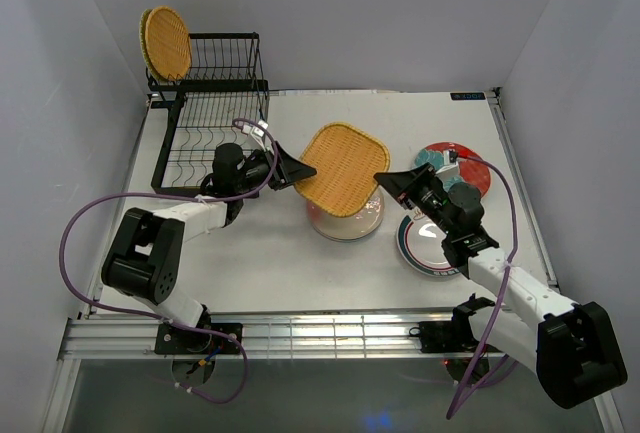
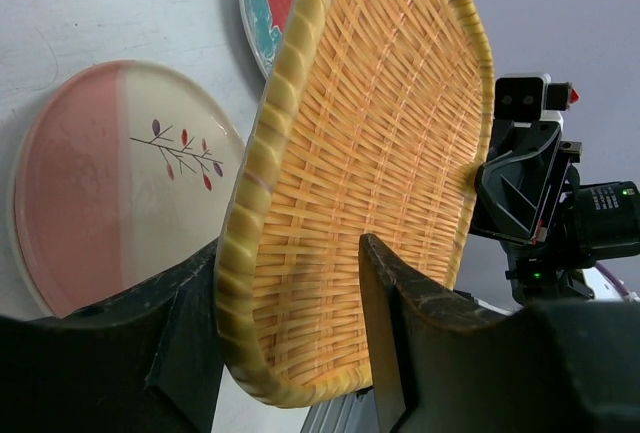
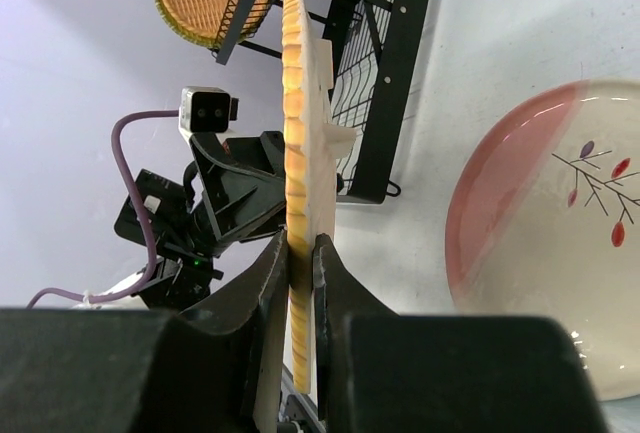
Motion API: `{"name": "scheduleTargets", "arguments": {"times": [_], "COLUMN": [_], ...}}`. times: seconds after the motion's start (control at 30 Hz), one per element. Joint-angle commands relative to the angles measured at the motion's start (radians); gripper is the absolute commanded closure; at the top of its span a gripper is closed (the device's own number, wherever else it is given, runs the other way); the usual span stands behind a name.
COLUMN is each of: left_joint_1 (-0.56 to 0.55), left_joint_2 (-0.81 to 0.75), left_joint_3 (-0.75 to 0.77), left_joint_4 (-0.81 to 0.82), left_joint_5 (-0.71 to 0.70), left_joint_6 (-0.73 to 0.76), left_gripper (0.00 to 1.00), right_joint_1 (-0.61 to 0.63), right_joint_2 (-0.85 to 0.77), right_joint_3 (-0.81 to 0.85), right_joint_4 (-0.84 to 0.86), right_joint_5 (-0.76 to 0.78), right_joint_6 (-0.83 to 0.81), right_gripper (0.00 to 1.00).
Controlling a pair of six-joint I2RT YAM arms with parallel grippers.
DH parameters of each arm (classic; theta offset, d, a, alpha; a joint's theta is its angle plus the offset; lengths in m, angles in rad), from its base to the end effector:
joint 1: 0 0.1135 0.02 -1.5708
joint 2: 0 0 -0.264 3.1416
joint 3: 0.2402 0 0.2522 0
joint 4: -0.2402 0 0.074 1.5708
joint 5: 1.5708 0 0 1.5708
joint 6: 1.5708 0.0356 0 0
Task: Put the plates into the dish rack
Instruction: Insert the plate into the dish rack.
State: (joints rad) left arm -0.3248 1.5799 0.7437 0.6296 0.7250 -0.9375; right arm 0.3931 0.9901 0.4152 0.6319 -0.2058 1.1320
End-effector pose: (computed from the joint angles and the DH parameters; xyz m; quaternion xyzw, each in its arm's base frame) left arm 0.3049 -0.1276 0.2153 -0.0057 0.7594 -0.5701 0.3135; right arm 0.2023 0.0918 0.2576 0.1770 0.6639 0.5505 0.4742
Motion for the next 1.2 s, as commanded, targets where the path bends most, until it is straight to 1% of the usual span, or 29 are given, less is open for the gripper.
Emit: {"name": "scheduleTargets", "arguments": {"times": [0.0, 0.2, 0.23, 0.33, 0.37, 0.47, 0.53, 0.6, 0.67, 0.7, 0.73, 0.83, 0.87, 0.9, 0.93, 1.0, 1.03, 1.13, 1.17], "left_joint_1": [-0.006, -0.007, -0.007, -0.007, -0.005, -0.003, -0.003, -0.003, -0.002, -0.002, 0.000, 0.000, 0.000, 0.000, 0.000, 0.001, 0.003, 0.012, 0.013], "left_joint_2": [-0.047, -0.055, -0.058, -0.067, -0.070, -0.072, -0.072, -0.075, -0.077, -0.078, -0.086, -0.101, -0.113, -0.119, -0.126, -0.139, -0.144, -0.153, -0.155], "left_joint_3": [-0.006, -0.010, -0.012, -0.015, -0.014, -0.014, -0.012, -0.010, -0.009, -0.009, -0.009, -0.017, -0.020, -0.023, -0.023, -0.023, -0.023, -0.017, -0.014], "left_joint_4": [0.032, 0.042, 0.044, 0.044, 0.044, 0.044, 0.044, 0.044, 0.044, 0.044, 0.044, 0.044, 0.044, 0.042, 0.041, 0.033, 0.028, 0.015, 0.010], "left_joint_5": [0.025, 0.025, 0.025, 0.024, 0.024, 0.028, 0.030, 0.031, 0.033, 0.030, 0.025, 0.004, -0.002, -0.006, -0.016, -0.025, -0.030, -0.038, -0.038], "left_joint_6": [0.002, 0.003, 0.005, 0.008, 0.008, 0.008, 0.008, 0.012, 0.017, 0.028, 0.032, 0.054, 0.060, 0.068, 0.072, 0.085, 0.092, 0.103, 0.109], "left_gripper": [0.41, 0.53, 0.58, 0.65, 0.70, 0.80, 0.83, 0.93, 1.00, 1.00, 1.00, 1.00, 1.00, 1.00, 1.00, 1.00, 1.00, 1.00, 1.00], "right_joint_1": [0.004, 0.004, 0.004, 0.003, 0.004, 0.004, 0.004, 0.003, 0.003, 0.004, 0.003, 0.004, 0.004, 0.004, 0.003, 0.003, 0.003, 0.003, 0.003], "right_joint_2": [-0.021, -0.022, -0.022, -0.018, -0.016, -0.011, -0.008, -0.002, 0.008, 0.013, 0.018, 0.035, 0.041, 0.042, 0.045, 0.048, 0.051, 0.059, 0.065], "right_joint_3": [0.007, 0.002, -0.001, -0.003, -0.003, -0.004, -0.004, -0.004, -0.003, -0.001, 0.000, 0.002, 0.002, 0.002, 0.000, 0.000, 0.000, 0.002, 0.002], "right_joint_4": [0.144, 0.140, 0.138, 0.135, 0.134, 0.129, 0.126, 0.121, 0.109, 0.106, 0.098, 0.095, 0.095, 0.095, 0.095, 0.095, 0.097, 0.103, 0.106], "right_joint_5": [0.005, 0.020, 0.026, 0.032, 0.036, 0.046, 0.049, 0.054, 0.060, 0.062, 0.063, 0.068, 0.071, 0.072, 0.074, 0.074, 0.072, 0.063, 0.057], "right_joint_6": [-0.005, -0.021, -0.024, -0.034, -0.035, -0.046, -0.052, -0.058, -0.070, -0.074, -0.078, -0.089, -0.093, -0.095, -0.098, -0.107, -0.109, -0.117, -0.117], "right_gripper": [0.92, 0.92, 0.92, 0.92, 0.92, 0.92, 0.92, 0.92, 0.89, 0.88, 0.86, 0.77, 0.71, 0.68, 0.61, 0.54, 0.49, 0.43, 0.37]}}
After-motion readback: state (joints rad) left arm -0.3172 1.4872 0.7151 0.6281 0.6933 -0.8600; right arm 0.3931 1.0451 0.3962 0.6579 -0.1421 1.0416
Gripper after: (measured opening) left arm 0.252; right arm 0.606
